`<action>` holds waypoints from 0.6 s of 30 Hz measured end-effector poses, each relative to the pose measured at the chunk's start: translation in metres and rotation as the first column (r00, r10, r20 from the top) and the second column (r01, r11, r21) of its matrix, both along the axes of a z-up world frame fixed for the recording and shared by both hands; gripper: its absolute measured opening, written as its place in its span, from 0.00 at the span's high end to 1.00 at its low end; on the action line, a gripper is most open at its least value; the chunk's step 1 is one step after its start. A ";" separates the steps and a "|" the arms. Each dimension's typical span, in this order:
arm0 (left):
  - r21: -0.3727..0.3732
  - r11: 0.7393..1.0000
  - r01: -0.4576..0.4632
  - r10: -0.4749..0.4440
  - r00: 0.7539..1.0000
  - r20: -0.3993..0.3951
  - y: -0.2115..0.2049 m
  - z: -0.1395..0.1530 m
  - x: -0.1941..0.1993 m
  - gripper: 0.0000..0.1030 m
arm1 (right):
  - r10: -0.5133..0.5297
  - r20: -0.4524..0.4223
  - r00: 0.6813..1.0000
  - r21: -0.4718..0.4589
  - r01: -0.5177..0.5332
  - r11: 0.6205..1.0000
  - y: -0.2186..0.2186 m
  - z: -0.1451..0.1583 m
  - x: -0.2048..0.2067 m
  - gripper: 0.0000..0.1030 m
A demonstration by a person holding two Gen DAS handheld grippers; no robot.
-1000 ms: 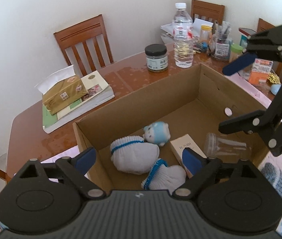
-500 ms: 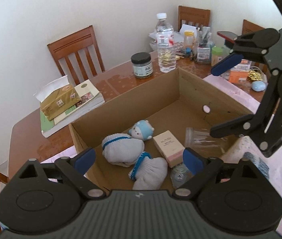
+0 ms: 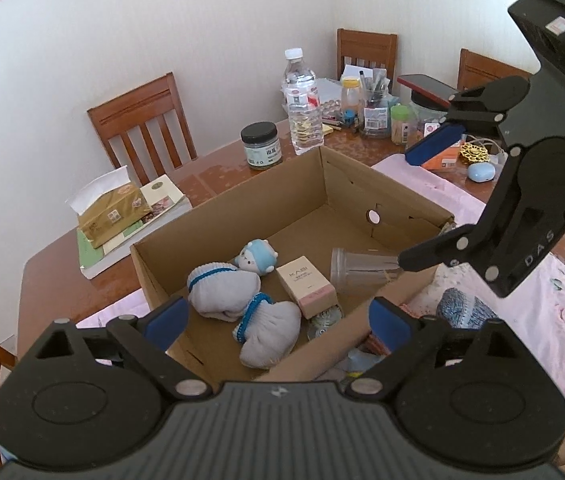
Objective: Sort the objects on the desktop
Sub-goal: 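Move both tools back to the socks and purple item beside the box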
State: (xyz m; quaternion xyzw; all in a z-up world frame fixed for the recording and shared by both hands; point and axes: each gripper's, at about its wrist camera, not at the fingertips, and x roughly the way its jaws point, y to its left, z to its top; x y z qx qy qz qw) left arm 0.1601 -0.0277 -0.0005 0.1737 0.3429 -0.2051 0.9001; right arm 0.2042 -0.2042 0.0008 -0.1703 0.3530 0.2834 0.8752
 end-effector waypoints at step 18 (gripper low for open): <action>-0.011 0.998 -0.069 0.069 0.996 -0.050 0.019 -0.034 -0.045 0.06 | -0.097 0.046 0.994 0.033 0.096 0.995 -0.013 0.001 -0.063 0.00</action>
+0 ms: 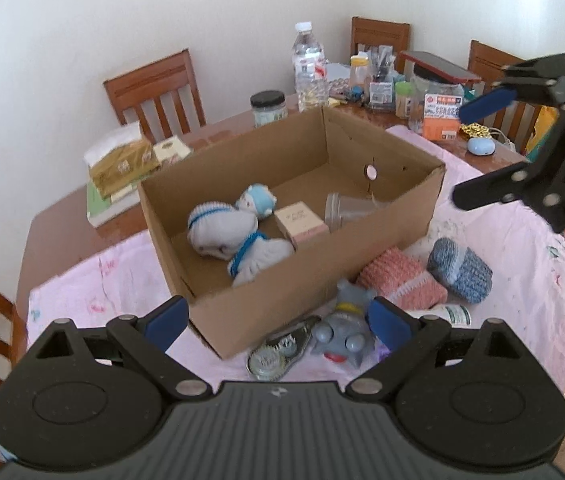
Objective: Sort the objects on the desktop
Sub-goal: 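Move both tools back to the socks and purple item beside the box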
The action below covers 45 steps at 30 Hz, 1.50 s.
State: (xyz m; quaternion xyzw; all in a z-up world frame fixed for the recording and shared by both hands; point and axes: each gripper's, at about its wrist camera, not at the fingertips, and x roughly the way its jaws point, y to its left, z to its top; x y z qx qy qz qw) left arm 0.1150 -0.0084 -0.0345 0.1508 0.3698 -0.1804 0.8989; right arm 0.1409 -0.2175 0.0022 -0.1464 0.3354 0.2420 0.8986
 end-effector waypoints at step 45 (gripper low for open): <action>-0.004 0.977 0.214 -0.213 0.969 -0.127 -0.077 -0.084 -0.006 0.15 | -0.174 -0.256 0.951 0.006 0.181 0.983 -0.034 -0.099 -0.024 0.00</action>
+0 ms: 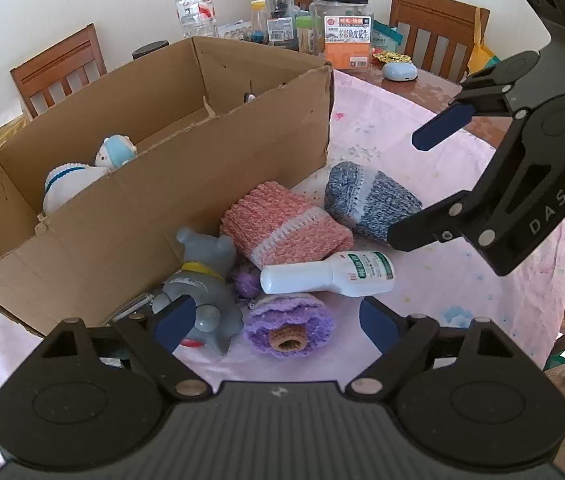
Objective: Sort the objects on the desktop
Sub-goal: 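Move both tools back to the socks and purple item beside the box, then grasp the purple crocheted item with the left tool while the right tool grasps the grey-blue sock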
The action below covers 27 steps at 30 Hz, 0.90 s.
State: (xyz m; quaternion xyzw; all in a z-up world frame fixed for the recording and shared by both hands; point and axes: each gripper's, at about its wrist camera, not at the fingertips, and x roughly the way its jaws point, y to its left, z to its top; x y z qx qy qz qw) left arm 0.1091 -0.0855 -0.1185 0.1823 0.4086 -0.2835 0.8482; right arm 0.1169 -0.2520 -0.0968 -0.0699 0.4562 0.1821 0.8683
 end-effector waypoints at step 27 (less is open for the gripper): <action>-0.004 0.999 0.042 -0.042 0.998 -0.052 -0.012 -0.013 0.007 0.40 | 0.063 -0.019 0.998 -0.036 -0.063 0.997 0.003 -0.012 0.014 0.15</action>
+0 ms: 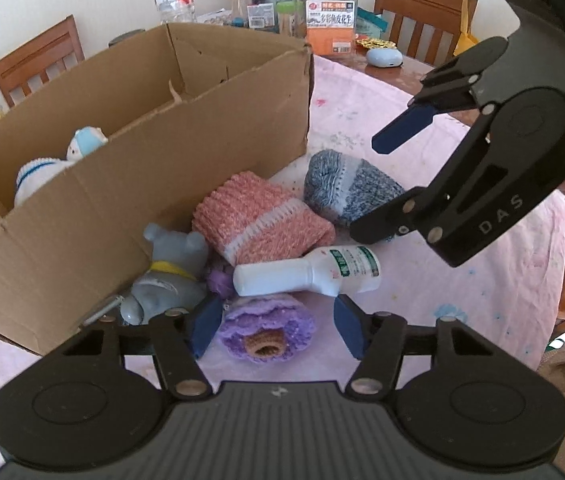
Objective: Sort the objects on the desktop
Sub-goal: 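Grasp the purple crocheted item with the left tool while the right tool grasps the grey-blue sock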
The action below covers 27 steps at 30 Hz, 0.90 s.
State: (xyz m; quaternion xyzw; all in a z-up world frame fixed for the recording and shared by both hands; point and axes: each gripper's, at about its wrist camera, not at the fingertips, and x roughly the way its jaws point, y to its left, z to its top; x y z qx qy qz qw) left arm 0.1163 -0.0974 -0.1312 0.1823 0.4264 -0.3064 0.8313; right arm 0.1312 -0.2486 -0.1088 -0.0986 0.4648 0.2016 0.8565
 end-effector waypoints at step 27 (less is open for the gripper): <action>-0.026 0.998 -0.056 0.054 0.996 -0.065 0.010 -0.004 -0.003 0.50 | 0.049 -0.025 0.998 -0.065 -0.051 0.997 -0.001 -0.012 0.007 0.37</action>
